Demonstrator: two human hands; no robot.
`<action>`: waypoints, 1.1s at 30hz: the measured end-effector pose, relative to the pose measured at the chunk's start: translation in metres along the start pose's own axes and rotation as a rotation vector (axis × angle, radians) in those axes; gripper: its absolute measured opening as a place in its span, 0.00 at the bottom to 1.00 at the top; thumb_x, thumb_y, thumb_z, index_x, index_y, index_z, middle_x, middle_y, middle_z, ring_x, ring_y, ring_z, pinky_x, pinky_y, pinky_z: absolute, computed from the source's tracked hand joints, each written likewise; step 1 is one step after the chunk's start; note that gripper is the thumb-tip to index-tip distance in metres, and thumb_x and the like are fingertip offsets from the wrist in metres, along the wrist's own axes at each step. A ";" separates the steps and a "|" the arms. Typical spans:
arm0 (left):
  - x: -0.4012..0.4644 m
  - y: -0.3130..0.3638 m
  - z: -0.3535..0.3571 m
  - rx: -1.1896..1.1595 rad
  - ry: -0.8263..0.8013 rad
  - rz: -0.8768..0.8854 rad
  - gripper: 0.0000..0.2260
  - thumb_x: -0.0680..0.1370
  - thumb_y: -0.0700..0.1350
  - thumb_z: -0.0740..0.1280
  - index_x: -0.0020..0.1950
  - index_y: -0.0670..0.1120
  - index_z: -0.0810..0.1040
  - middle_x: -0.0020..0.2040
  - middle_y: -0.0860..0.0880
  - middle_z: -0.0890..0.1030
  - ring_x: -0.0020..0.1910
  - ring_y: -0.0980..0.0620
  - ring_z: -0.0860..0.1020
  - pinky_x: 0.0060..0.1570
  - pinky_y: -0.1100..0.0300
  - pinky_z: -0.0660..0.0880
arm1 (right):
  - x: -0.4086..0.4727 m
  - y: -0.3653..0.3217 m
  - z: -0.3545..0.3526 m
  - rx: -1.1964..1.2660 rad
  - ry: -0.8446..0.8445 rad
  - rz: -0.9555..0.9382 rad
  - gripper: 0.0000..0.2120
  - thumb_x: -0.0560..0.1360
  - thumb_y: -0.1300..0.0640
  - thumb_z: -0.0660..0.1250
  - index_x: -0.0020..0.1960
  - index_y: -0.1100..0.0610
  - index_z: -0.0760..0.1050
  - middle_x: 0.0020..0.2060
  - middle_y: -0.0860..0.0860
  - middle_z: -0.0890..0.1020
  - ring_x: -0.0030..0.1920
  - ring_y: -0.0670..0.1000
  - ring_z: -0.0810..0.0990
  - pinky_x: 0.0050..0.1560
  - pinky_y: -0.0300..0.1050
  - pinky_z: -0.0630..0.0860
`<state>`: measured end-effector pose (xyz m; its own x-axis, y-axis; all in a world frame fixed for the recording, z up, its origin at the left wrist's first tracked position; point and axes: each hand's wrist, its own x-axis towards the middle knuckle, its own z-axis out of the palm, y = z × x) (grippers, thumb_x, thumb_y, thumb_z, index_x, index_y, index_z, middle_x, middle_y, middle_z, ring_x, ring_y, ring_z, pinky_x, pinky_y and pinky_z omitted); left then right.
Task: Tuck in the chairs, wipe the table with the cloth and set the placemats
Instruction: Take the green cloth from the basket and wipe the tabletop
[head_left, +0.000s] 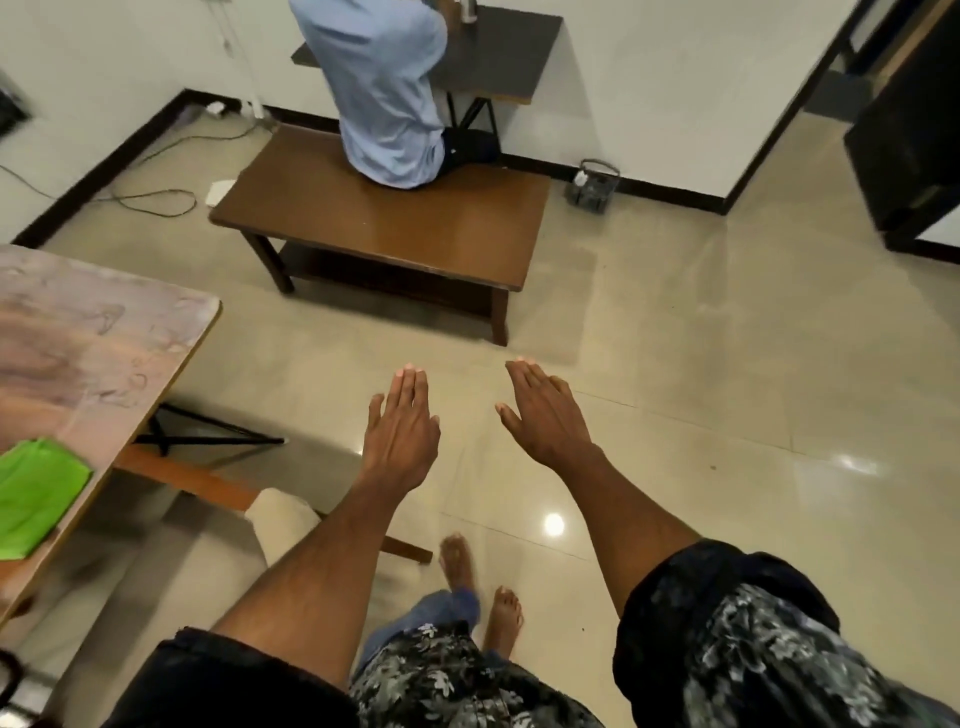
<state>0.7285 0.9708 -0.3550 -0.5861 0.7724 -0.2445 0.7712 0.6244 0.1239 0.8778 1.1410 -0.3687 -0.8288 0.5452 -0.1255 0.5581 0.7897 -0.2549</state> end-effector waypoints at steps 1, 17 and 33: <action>0.009 -0.007 -0.001 0.007 0.000 -0.017 0.31 0.89 0.51 0.52 0.88 0.42 0.44 0.88 0.44 0.47 0.88 0.46 0.46 0.84 0.45 0.51 | 0.013 -0.001 0.004 -0.005 -0.013 -0.013 0.31 0.87 0.44 0.57 0.85 0.58 0.55 0.84 0.57 0.61 0.84 0.56 0.58 0.82 0.55 0.59; 0.142 -0.096 -0.039 -0.063 0.033 -0.307 0.30 0.89 0.50 0.52 0.88 0.41 0.45 0.88 0.44 0.48 0.88 0.46 0.47 0.83 0.46 0.52 | 0.222 -0.053 -0.015 -0.047 -0.095 -0.291 0.31 0.87 0.44 0.56 0.85 0.56 0.53 0.85 0.54 0.58 0.85 0.54 0.55 0.82 0.54 0.57; 0.212 -0.192 -0.082 -0.206 0.124 -0.815 0.31 0.89 0.51 0.52 0.88 0.42 0.42 0.88 0.44 0.44 0.88 0.47 0.44 0.84 0.45 0.49 | 0.453 -0.158 -0.018 -0.114 -0.249 -0.811 0.31 0.87 0.46 0.57 0.85 0.59 0.54 0.84 0.56 0.60 0.85 0.55 0.56 0.81 0.53 0.58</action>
<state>0.4362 1.0241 -0.3518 -0.9710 0.0720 -0.2280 0.0428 0.9905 0.1306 0.4150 1.2679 -0.3675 -0.9507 -0.2681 -0.1558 -0.2223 0.9395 -0.2607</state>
